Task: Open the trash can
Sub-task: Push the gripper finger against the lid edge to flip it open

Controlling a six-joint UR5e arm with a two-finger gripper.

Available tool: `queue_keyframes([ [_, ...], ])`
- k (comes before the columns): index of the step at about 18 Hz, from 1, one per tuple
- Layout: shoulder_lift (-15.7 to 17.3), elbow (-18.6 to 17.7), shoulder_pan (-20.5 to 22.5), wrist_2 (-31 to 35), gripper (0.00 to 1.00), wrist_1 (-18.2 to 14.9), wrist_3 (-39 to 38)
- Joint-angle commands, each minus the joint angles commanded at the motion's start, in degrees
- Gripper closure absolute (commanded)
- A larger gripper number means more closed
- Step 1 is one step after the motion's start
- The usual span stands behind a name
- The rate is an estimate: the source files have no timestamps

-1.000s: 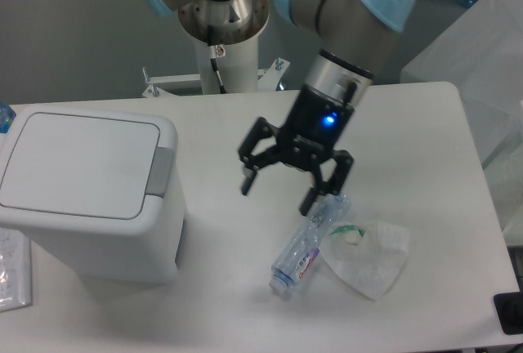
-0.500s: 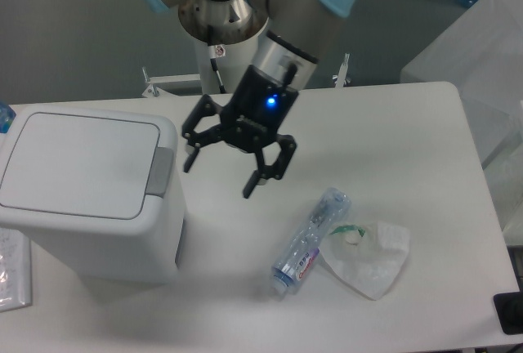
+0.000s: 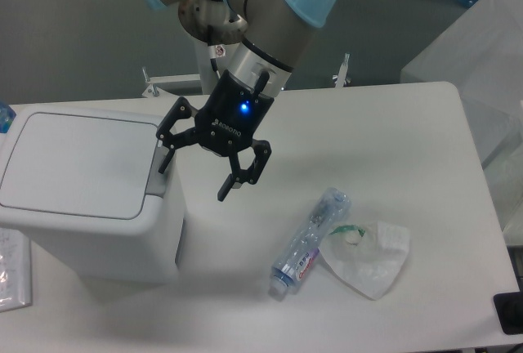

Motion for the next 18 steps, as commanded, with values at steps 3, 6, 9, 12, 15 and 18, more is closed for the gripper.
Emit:
queue_keyframes([
  [3,-0.2,-0.1,0.0,0.1,0.0,0.3,0.0],
  [6,-0.2,-0.5,0.0,0.0,0.0,0.4,0.0],
  [9,-0.2,-0.8,0.0,0.1,0.0,0.4,0.2],
  [12,-0.4,-0.8,0.0,0.1,0.0,0.4,0.2],
  [15,-0.5,-0.8,0.0,0.1,0.0,0.4,0.2],
  [18,-0.6,-0.8,0.0,0.1,0.0,0.4,0.2],
])
